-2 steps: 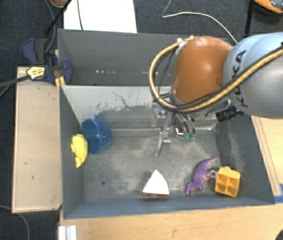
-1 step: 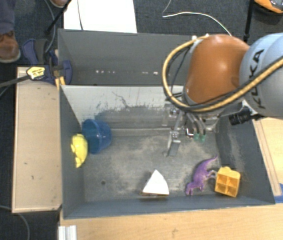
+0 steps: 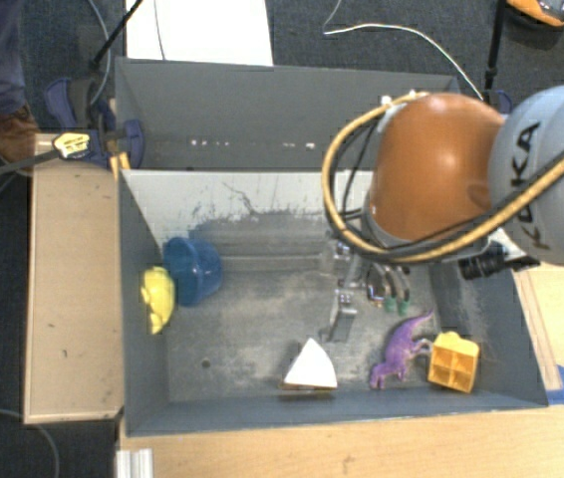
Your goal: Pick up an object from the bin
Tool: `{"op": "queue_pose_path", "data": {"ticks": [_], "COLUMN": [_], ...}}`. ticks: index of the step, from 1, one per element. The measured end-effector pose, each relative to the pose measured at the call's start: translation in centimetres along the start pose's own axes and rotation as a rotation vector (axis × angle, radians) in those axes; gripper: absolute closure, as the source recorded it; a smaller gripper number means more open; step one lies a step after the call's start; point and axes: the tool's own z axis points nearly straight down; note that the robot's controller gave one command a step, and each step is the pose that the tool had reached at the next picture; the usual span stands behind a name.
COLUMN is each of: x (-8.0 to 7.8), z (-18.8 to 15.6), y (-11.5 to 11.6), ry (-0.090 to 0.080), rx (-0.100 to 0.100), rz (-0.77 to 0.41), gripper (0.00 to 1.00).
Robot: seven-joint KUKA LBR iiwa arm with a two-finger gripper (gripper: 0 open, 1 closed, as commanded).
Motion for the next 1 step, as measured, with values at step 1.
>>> {"op": "queue_pose_path", "data": {"ticks": [1], "x": [1.95], "z": [-0.51], "y": [-1.94], "ry": [-0.004], "rx": [0.003], "rz": [0.019], "gripper": [0.00]}}
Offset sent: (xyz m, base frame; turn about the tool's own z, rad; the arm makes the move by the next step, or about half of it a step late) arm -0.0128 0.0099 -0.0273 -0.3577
